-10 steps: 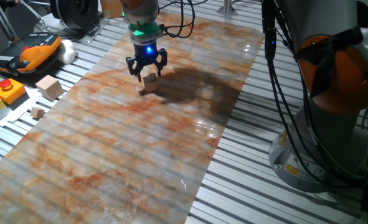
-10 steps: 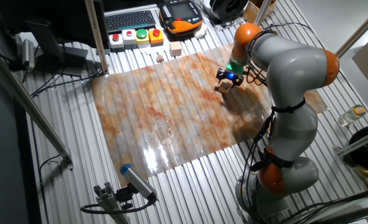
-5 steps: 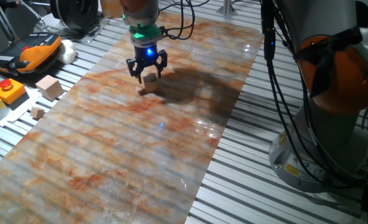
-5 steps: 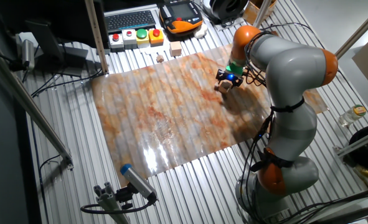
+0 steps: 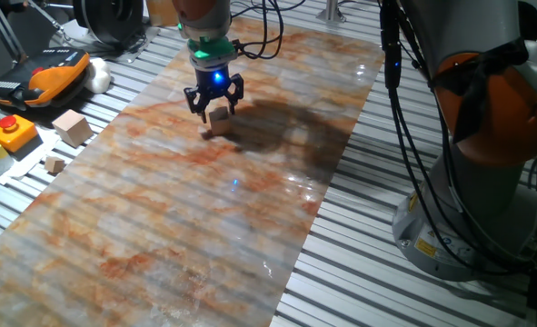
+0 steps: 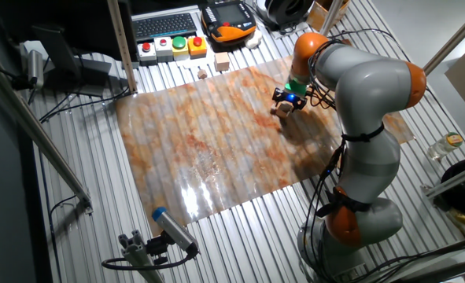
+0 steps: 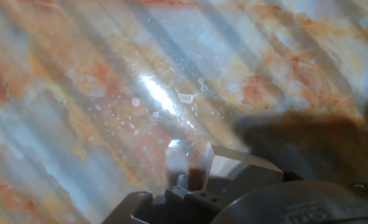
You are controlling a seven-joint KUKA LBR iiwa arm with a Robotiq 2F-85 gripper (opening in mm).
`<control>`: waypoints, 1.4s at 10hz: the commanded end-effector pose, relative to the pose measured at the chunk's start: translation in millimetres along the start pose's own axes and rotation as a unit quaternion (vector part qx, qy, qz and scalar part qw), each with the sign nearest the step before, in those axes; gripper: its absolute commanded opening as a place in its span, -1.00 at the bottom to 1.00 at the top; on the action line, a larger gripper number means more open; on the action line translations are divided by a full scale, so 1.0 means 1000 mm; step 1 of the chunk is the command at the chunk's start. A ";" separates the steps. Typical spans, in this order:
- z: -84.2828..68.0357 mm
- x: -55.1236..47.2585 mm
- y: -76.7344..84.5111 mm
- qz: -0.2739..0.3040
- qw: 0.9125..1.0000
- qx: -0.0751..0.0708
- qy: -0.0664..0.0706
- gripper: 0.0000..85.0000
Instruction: Hold a small block with the gripper and sweep it from left to right on the table
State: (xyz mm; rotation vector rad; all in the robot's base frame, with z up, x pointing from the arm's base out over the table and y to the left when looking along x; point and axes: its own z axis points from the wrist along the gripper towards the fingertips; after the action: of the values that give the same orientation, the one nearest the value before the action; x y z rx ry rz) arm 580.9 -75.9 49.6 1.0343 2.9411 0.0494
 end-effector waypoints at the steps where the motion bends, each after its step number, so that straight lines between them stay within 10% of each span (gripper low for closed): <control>1: 0.000 0.000 0.000 0.000 1.000 -0.001 0.000 0.60; 6: 0.000 0.000 0.000 -0.007 1.000 0.000 -0.001 0.60; 7: 0.000 0.000 0.000 -0.010 1.000 0.000 -0.001 0.20; 10: 0.000 0.000 0.000 -0.021 1.000 -0.002 0.001 0.20; 13: 0.000 0.000 0.000 -0.037 0.999 0.000 0.004 -0.60; 14: 0.000 0.000 0.000 -0.046 0.999 -0.002 0.007 -0.60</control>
State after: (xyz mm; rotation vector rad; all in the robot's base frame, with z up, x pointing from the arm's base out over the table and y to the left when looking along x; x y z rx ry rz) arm 581.1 -76.0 49.6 0.8974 2.9966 0.0608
